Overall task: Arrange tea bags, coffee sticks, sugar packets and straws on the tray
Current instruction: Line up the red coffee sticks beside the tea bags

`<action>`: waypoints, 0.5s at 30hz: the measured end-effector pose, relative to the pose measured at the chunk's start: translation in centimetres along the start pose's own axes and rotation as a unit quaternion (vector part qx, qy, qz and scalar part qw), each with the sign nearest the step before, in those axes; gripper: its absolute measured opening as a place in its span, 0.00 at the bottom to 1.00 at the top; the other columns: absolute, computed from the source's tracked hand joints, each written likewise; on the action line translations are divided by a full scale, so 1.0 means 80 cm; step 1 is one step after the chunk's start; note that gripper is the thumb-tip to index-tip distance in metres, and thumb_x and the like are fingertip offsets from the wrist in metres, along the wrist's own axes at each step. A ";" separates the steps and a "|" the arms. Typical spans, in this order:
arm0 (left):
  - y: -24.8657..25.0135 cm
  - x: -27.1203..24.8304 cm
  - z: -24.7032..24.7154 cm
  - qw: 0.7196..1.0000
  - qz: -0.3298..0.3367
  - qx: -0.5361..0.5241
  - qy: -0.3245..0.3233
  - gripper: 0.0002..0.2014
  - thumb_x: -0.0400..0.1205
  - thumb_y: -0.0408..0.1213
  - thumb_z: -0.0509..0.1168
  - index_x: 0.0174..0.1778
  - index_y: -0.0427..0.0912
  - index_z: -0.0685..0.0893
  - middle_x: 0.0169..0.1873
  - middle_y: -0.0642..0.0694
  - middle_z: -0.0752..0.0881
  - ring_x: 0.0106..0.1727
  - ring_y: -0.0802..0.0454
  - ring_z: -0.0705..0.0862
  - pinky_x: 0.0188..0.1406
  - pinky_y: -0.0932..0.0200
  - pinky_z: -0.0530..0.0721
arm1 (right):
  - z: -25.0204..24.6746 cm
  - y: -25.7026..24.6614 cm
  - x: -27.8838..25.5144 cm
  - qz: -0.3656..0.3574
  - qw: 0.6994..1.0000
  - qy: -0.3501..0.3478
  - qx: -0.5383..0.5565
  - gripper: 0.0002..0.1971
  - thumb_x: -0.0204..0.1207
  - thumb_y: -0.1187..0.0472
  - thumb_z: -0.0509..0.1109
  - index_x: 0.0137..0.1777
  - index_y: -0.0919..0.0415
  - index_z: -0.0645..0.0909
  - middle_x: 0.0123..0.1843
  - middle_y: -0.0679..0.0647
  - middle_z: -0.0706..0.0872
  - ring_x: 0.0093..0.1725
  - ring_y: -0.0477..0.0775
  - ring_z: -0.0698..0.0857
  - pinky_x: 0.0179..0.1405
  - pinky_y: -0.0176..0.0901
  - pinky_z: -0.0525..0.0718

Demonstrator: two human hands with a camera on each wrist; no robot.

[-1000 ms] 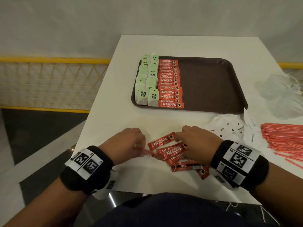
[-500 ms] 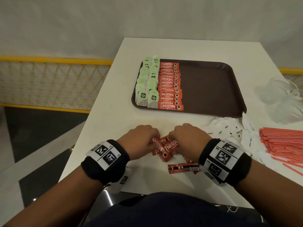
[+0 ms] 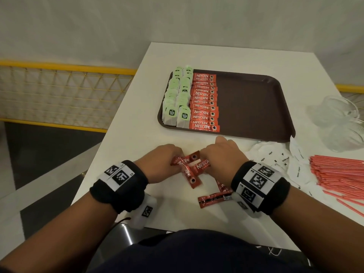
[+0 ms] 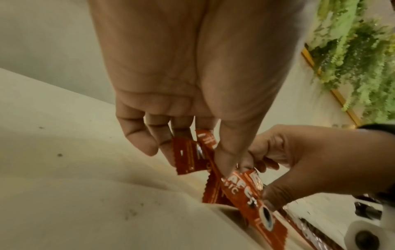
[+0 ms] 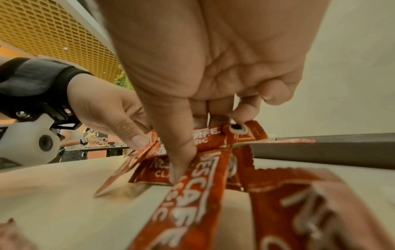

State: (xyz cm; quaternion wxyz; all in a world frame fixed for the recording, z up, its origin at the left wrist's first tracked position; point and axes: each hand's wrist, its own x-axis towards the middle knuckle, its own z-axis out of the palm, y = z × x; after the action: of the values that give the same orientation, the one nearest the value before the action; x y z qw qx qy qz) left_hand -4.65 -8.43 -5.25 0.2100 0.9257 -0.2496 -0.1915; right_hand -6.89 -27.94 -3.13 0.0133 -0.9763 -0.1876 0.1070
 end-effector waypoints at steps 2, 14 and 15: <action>-0.006 -0.002 -0.007 0.999 -0.021 -0.031 0.026 0.05 0.82 0.44 0.69 0.49 0.48 0.82 0.42 0.54 0.79 0.42 0.56 0.77 0.39 0.64 0.72 | 0.001 0.004 0.003 0.010 1.000 0.007 0.017 0.04 0.79 0.52 0.68 0.50 0.47 0.82 0.44 0.46 0.87 0.49 0.51 0.71 0.44 0.46 0.65; -0.011 0.031 -0.058 0.898 -0.118 -0.333 0.264 0.03 0.87 0.38 0.62 0.52 0.45 0.73 0.47 0.48 0.88 0.43 0.52 0.90 0.47 0.50 0.87 | -0.035 0.034 0.031 0.055 0.975 0.061 0.205 0.11 0.73 0.47 0.75 0.49 0.52 0.83 0.42 0.45 0.83 0.45 0.47 0.81 0.48 0.46 0.82; -0.011 0.036 -0.061 0.886 -0.121 -0.346 0.284 0.03 0.87 0.37 0.62 0.52 0.45 0.74 0.48 0.47 0.88 0.44 0.52 0.89 0.48 0.49 0.88 | -0.040 0.037 0.033 0.059 0.970 0.054 0.230 0.10 0.73 0.48 0.76 0.48 0.52 0.84 0.43 0.45 0.86 0.44 0.47 0.84 0.49 0.49 0.85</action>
State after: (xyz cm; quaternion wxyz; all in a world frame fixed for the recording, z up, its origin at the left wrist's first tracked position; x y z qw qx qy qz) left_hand 0.24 -7.84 -2.28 0.5544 0.8319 0.0167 -0.0188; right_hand -2.77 -29.69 -0.76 0.2417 -0.9606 -0.0992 0.0952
